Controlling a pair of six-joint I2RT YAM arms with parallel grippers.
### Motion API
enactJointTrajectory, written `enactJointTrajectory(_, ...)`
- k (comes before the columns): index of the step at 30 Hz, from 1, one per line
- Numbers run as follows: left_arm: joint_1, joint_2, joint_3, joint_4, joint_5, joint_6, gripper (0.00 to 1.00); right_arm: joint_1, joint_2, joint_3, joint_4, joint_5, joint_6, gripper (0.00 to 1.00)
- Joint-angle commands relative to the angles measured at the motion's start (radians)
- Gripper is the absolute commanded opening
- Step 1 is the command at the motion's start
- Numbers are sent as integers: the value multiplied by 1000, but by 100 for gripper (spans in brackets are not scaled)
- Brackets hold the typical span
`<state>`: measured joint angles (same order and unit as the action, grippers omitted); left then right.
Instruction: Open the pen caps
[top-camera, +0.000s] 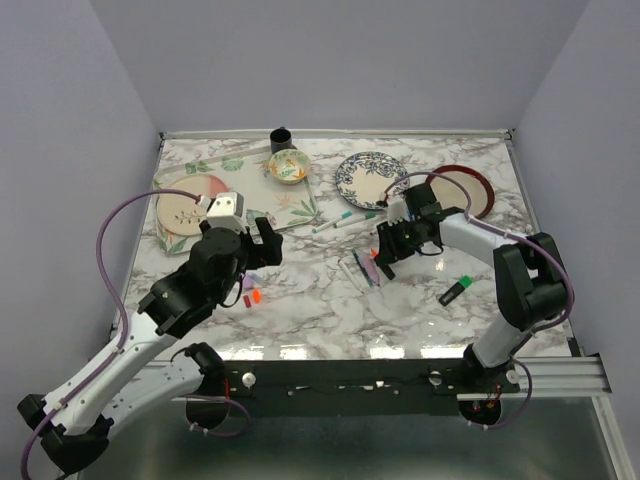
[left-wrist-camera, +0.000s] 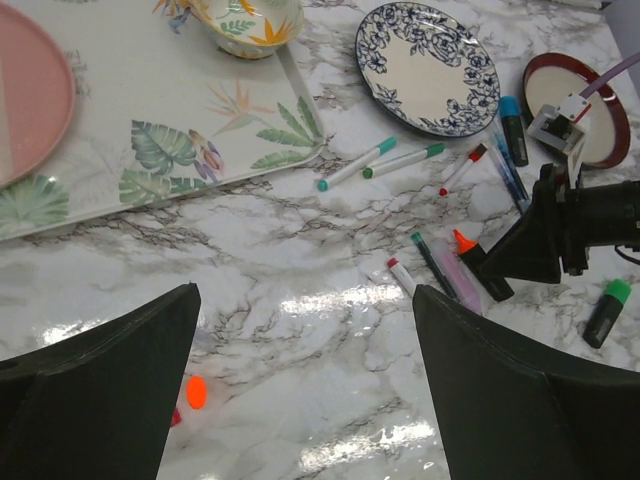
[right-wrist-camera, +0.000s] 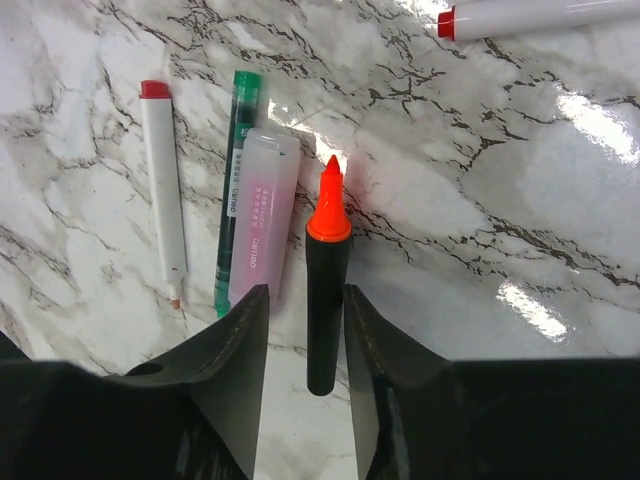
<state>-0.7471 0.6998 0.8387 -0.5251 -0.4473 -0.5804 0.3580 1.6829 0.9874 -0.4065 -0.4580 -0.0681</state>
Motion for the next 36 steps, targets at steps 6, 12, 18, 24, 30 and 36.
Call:
enactJointTrajectory(6,6,57,-15,16,32,244,98,-28,-116,63,-126,-21,-221,50)
enactJointTrajectory(12,18,41,-47,17,53,254,99,-51,-282,4,-254,-44,-642,54)
enactJointTrajectory(18,51,1,-58,20,94,263,99,-53,-402,-120,-622,10,-1448,63)
enactJointTrajectory(24,97,-19,-72,42,156,267,99,-53,-351,-167,-640,255,-1607,65)
enactJointTrajectory(30,114,-8,-72,42,182,267,99,-53,-353,-202,-621,286,-1699,65)
enactJointTrajectory(36,124,-10,-75,48,197,266,99,-53,-342,-285,-540,389,-1693,64)
